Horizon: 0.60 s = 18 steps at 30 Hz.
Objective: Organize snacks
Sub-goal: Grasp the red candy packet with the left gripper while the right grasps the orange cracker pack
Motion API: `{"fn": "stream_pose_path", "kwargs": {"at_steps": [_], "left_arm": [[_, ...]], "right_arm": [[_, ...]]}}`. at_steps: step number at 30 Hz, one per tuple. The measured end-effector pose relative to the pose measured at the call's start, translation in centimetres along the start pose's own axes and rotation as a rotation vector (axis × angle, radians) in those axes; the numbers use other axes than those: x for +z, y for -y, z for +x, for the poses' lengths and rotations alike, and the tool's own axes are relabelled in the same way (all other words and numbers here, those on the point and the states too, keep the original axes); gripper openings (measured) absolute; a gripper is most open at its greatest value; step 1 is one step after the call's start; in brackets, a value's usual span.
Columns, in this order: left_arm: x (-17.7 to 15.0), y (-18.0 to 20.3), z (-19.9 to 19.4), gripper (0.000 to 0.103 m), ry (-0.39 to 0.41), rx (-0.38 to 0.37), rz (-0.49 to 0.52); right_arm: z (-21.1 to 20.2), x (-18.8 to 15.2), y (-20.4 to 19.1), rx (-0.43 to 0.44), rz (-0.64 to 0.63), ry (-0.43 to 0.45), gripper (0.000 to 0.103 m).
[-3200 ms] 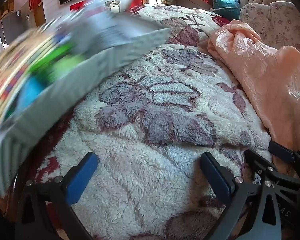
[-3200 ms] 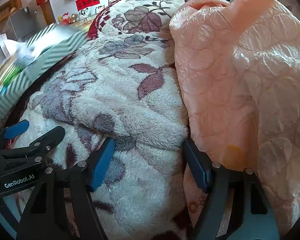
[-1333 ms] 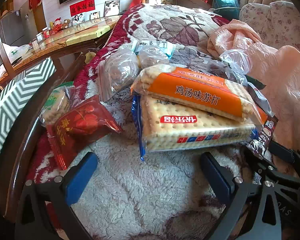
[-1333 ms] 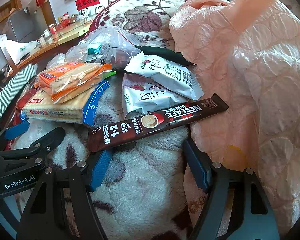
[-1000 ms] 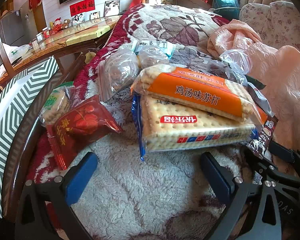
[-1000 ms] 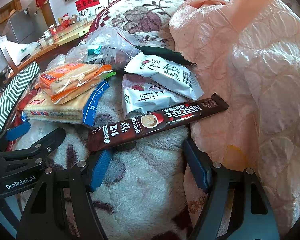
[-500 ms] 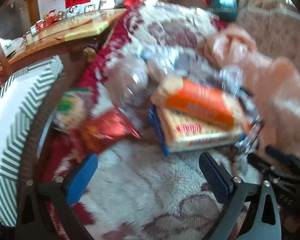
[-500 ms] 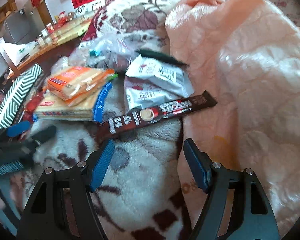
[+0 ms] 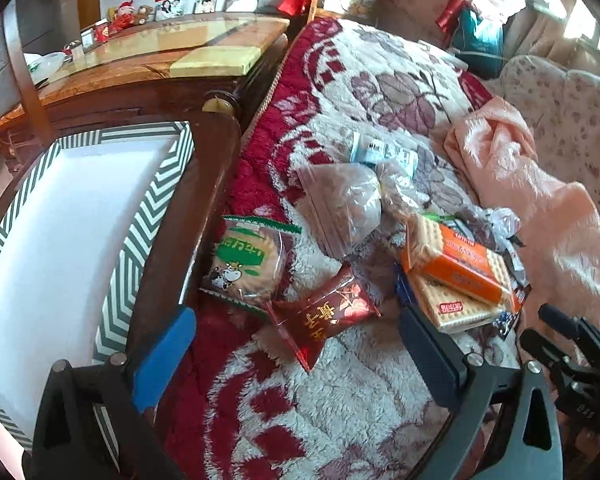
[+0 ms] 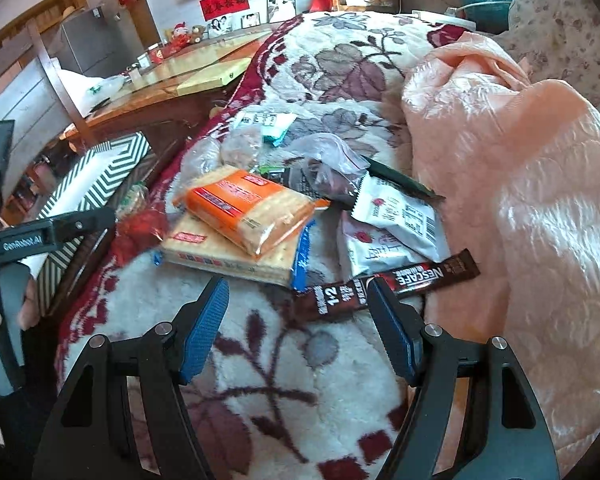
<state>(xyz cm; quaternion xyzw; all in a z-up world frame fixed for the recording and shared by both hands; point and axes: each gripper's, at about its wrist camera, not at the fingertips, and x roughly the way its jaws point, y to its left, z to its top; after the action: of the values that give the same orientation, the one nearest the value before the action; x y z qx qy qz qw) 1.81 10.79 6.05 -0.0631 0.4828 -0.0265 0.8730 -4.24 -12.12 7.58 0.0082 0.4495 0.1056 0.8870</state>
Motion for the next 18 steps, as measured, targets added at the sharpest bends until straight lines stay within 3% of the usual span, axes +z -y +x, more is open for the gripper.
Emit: {"fn": "stream_pose_path", "kwargs": {"at_steps": [10,18], "left_arm": [[-1.0,2.4,2.2,0.101,-0.061,0.009,0.064],[-0.3,2.3,3.0,0.087,-0.097,0.012,0.231]], "right_arm": [[1.0,-0.1,0.2,0.010,-0.003,-0.049,0.072],[1.3,-0.5,0.6,0.016,0.011,-0.074,0.072]]}}
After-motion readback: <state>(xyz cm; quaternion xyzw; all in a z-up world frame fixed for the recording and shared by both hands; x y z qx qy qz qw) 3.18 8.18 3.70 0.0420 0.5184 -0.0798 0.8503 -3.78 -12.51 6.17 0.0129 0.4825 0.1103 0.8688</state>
